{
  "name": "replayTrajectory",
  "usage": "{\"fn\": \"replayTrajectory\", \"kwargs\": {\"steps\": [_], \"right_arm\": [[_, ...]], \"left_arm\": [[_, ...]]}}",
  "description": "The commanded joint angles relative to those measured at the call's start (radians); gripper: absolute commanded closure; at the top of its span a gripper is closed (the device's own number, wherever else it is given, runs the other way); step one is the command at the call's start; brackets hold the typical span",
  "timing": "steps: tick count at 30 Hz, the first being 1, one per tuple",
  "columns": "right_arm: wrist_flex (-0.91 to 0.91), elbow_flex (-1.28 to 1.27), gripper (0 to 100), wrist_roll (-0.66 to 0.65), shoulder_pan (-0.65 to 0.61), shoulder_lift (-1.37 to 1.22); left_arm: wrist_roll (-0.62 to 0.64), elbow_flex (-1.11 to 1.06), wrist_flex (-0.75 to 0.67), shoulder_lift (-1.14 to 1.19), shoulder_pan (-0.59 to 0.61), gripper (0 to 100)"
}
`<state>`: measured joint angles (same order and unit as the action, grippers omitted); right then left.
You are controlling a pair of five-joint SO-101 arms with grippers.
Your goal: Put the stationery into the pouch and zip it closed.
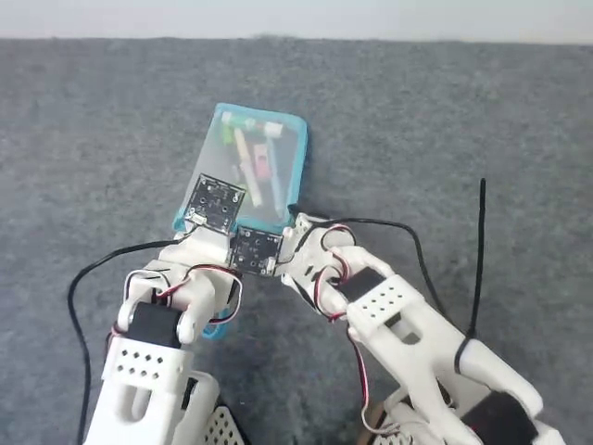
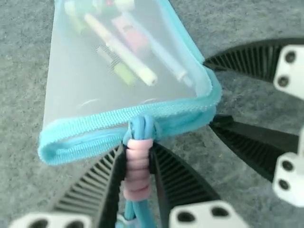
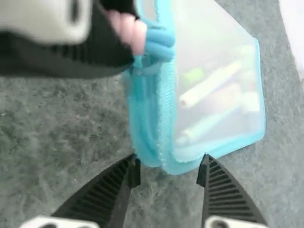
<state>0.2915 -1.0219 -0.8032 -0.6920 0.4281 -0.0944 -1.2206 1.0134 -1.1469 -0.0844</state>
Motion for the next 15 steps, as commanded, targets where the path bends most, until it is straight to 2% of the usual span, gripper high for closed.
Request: {"fn": "replayTrajectory", "kwargs": {"steps": [1, 10, 12, 15], "right_arm": [[-0.021, 0.094, 81.0, -0.018, 0.036, -0.021], [-0.022, 0.232, 81.2, 0.006, 0.022, -0.151], [-0.022, 0.275, 84.3, 0.057, 0.035, -0.180], [-0.022, 0.304, 94.2, 0.103, 0.039, -0.208]], "left_arm": [[-0.028, 0.058, 0.002, -0.043, 0.000, 99], [-0.031, 0.085, 0.051, -0.043, -0.002, 99], [-0.031, 0.085, 0.051, -0.043, -0.003, 99], [-0.031, 0.084, 0.048, -0.043, 0.000, 99]]}}
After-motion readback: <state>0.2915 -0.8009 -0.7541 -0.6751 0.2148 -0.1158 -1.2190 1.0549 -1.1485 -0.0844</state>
